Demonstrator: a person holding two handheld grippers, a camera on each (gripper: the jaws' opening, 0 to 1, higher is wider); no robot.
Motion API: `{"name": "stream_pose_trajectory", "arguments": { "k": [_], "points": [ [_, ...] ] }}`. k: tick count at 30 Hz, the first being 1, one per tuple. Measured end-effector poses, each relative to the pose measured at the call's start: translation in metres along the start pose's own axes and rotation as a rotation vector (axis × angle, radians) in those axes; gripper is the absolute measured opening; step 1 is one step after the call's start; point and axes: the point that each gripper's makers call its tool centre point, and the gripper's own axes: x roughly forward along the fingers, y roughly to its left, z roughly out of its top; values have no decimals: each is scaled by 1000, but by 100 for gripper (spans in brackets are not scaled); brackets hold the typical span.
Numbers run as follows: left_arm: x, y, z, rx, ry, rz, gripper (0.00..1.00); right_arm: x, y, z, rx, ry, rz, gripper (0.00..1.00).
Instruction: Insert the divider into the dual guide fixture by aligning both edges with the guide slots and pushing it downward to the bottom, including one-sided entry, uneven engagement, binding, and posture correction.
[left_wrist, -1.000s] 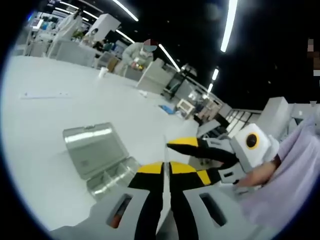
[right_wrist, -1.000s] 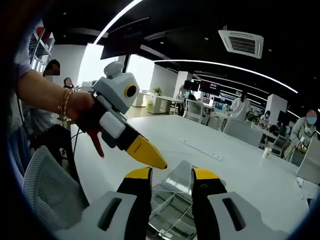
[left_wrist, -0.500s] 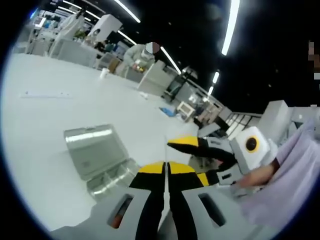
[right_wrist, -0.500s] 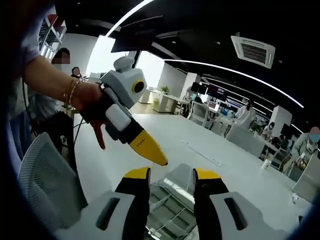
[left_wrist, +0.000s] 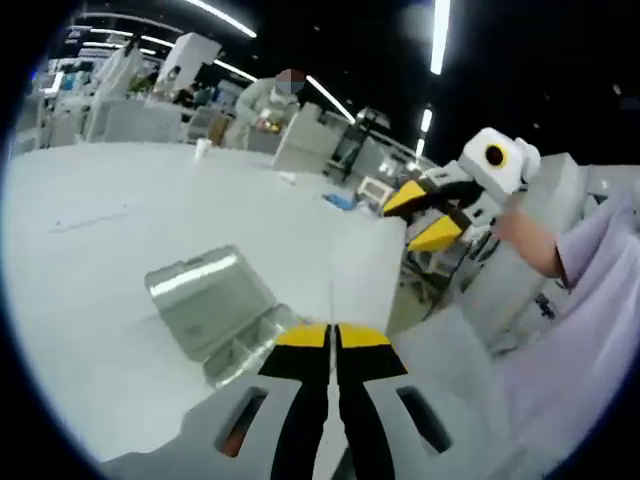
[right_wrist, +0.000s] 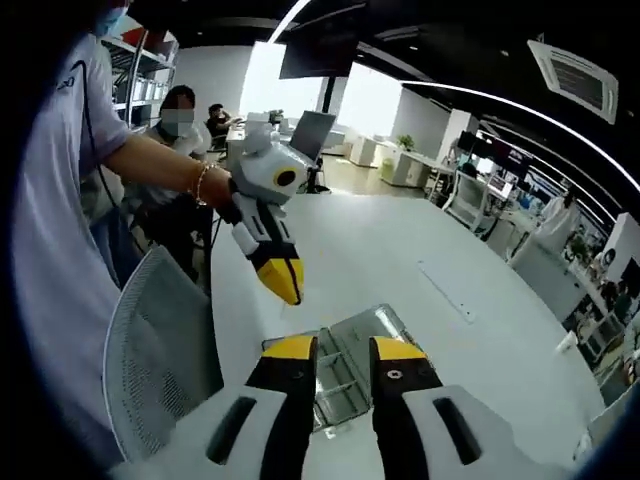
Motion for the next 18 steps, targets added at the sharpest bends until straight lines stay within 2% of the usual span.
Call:
{"name": "stream_pose_trajectory", "arguments": {
  "k": [1,2,3,4,5,6,7,9,12,15,18],
  "points": [
    [2,-2,2,17,2,-3,0,1,5,-4,3,58,58,17],
    [4,-6,4,31,7,-14,0,3,3,0,-37,61,57,18],
    [5,-8,6,39,9,-21,0,4,10,-5,-45,122,119,17],
    [7,-12,8,52,12,-30,0,5,9,-7,-70,153,128,17],
    [9,-13,8,63,19,-34,0,8,4,-5,-124,159,105,17],
    [10,-15,9,80,27,-37,0,9,3,-5,-149,185,120,15],
    [11,-17,9,90,36,-40,0,10,7,-4,-150,202,160,13],
    [13,-19,9,107,45,-47,0,12,4,4,-174,206,167,14],
    [15,-22,9,116,53,-55,0,14,11,9,-169,221,248,15],
    [17,-22,6,125,64,-55,0,19,7,0,-235,304,265,14],
    [20,-25,2,135,79,-60,0,27,14,-5,-232,326,315,14]
  ]
}}
